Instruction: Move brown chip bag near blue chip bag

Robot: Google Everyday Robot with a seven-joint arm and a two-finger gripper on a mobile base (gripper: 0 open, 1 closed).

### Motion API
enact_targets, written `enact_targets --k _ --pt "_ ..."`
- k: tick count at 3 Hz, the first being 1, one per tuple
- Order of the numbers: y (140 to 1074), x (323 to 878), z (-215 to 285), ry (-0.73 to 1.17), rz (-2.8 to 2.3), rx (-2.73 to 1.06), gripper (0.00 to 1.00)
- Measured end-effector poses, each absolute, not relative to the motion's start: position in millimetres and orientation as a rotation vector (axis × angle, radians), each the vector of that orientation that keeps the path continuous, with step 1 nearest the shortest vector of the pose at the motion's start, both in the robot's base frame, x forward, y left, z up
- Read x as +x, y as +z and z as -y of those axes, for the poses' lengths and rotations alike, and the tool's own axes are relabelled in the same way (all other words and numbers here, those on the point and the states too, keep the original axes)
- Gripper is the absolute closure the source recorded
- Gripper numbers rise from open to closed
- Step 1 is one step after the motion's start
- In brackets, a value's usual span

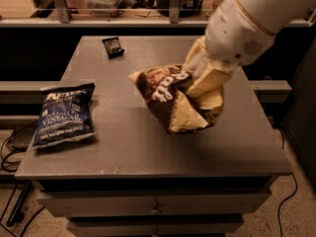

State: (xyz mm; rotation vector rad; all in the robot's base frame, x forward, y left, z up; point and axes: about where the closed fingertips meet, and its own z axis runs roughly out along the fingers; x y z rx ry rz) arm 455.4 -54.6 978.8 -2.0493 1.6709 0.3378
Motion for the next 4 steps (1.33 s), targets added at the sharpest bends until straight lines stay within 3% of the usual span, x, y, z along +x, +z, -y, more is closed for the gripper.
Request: enact_targets --k 2,3,4 --pt "976.3 452.5 50.6 0.386 -1.658 -2.027 1.0" --pt "964.0 454.3 25.6 0.469 -1.608 -1.978 1.0" --pt "954.1 469.4 -9.6 0.541 -1.528 -1.938 0.84"
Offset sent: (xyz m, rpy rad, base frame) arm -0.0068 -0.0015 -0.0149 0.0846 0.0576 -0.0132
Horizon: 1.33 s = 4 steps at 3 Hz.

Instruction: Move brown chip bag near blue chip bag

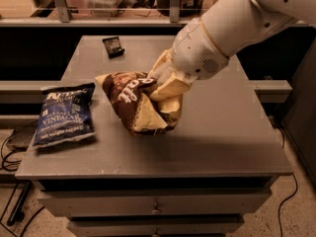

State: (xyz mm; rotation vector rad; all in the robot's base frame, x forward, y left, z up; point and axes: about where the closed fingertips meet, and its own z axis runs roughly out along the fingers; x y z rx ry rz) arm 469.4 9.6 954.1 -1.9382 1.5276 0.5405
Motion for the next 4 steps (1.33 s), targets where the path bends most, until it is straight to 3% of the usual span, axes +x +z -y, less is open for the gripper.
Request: enact_targets --k 3,4 --pt "928.0 515.0 -64.1 0.648 -1.403 -1.897 0.15" --pt "927.4 514.6 -66.2 0.651 -1.4 -1.9 0.0"
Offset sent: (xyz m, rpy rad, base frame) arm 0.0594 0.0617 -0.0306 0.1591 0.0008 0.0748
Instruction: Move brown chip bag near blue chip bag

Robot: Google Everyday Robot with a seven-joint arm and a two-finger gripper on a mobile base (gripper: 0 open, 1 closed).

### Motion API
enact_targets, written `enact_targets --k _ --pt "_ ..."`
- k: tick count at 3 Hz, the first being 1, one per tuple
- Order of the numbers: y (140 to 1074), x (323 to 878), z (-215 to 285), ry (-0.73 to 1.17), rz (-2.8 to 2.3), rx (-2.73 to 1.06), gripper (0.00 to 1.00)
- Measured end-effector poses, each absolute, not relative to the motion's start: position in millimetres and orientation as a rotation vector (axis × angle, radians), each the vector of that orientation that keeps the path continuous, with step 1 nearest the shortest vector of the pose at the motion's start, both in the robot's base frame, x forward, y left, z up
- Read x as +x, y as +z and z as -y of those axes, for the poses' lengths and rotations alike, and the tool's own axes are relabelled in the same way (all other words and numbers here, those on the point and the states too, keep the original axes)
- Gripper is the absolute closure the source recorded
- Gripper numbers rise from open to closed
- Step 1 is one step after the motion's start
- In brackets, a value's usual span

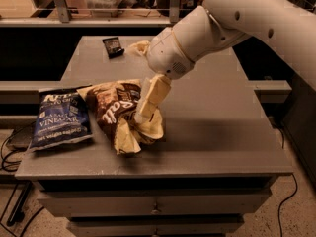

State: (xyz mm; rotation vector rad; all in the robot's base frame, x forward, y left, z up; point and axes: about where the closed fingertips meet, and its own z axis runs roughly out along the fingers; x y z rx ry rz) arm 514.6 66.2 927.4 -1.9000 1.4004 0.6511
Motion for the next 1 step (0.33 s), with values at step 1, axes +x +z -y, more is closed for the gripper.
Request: enact_targets --k 1 --pt "927.4 514.5 -66.2 0.651 -1.4 -1.9 0.0"
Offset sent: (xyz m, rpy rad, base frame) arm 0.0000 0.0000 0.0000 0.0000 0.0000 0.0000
